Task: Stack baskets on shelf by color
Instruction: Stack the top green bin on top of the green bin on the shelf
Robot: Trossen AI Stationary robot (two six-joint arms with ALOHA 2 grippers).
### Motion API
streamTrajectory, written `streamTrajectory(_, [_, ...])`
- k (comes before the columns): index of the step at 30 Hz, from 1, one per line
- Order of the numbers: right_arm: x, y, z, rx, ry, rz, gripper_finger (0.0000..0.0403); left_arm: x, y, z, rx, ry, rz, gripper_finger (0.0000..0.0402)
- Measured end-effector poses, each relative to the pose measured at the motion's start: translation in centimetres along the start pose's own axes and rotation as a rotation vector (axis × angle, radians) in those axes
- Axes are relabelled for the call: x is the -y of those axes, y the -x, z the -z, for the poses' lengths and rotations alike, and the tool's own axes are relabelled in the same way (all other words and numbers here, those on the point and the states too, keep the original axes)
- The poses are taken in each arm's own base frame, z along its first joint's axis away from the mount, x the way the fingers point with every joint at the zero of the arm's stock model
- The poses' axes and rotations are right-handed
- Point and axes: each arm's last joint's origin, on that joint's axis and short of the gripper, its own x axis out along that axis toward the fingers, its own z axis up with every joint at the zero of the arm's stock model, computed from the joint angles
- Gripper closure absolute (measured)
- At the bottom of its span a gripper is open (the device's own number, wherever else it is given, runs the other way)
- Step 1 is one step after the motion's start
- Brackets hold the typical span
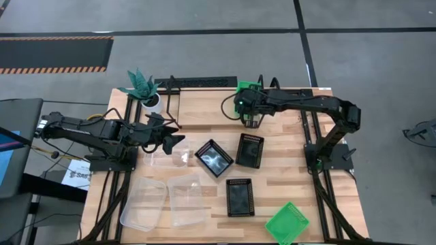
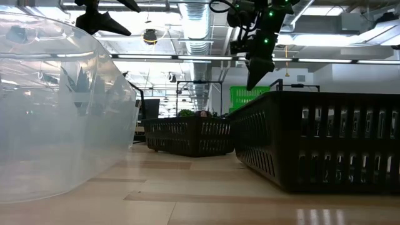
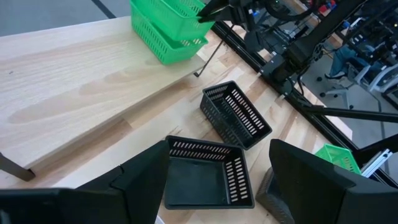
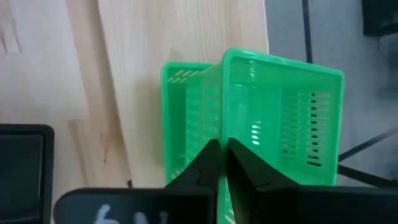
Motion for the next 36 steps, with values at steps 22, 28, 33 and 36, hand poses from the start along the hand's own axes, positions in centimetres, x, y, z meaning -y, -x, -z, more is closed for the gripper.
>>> streamTrajectory(22, [0.7,-0.4,0.3,0.01,-0.051,-0.062,0.0271,0.0,0.0,0.0,0.001,-0.002,-0.001,0.0136])
streamTrajectory(28, [1.2,-0.6,0.5,0.001,-0.069,-0.061,0.0301,0.0,0.0,0.0,0.002,-0.001,-0.001,0.0136])
streamTrajectory(33, [1.4,-0.7,0.6,0.01,-0.077,-0.095,0.0359,0.0,0.0,0.0,0.002,-0.001,-0.001,0.0136])
streamTrajectory(36, [1.3,-0.7,0.5,0.013,-0.068,-0.094,0.0391,0.0,0.0,0.0,0.002,-0.001,-0.001,0.0136])
